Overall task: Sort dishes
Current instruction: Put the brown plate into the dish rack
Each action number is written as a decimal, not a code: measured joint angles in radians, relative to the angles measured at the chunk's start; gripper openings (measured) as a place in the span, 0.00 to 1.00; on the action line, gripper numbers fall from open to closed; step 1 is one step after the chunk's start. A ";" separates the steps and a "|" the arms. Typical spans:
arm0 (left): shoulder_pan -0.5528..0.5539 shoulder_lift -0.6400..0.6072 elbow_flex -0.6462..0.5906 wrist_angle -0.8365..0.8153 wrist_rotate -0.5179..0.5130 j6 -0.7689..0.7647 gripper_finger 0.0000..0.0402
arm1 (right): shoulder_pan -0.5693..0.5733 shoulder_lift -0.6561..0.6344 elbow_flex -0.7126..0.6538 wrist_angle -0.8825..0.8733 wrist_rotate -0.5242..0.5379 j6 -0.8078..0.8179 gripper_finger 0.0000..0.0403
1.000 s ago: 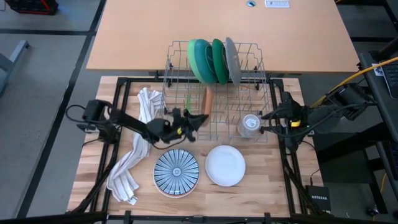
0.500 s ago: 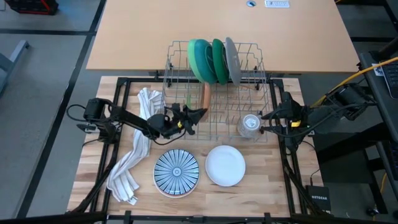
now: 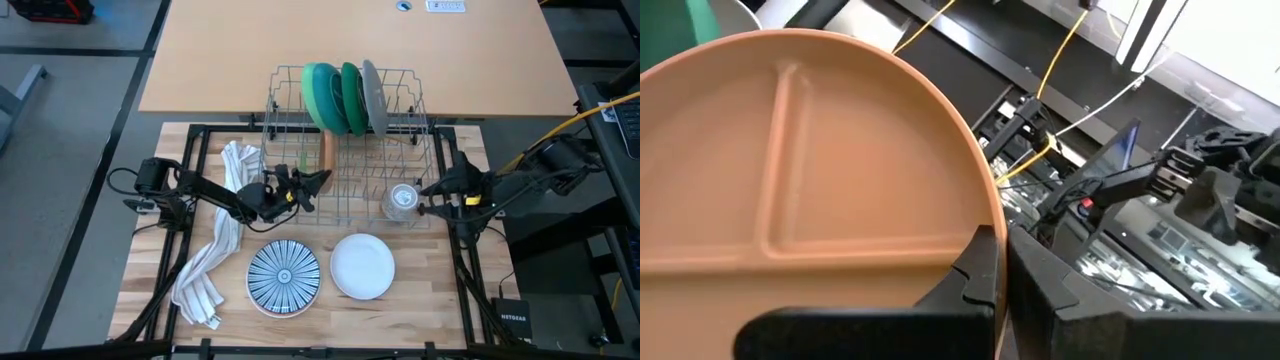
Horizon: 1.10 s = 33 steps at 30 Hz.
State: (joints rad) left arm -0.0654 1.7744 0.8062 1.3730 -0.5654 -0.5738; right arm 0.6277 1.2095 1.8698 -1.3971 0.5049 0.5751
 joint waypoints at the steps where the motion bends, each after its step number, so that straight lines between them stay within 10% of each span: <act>1: 0.000 0.000 0.000 0.000 -0.008 0.000 0.00 | 0.000 0.005 0.000 0.000 0.000 0.000 0.45; 21: -0.029 -0.003 0.004 -0.095 -0.115 -0.177 0.00 | -0.035 0.136 0.000 0.004 0.142 -0.008 0.45; 33: -0.027 0.002 0.000 -0.161 -0.090 -0.165 0.00 | -0.337 0.102 0.000 0.220 -0.225 -0.116 0.45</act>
State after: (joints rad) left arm -0.0928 1.7760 0.8059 1.2115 -0.6553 -0.7383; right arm 0.2903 1.3113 1.8698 -1.1773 0.2798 0.4594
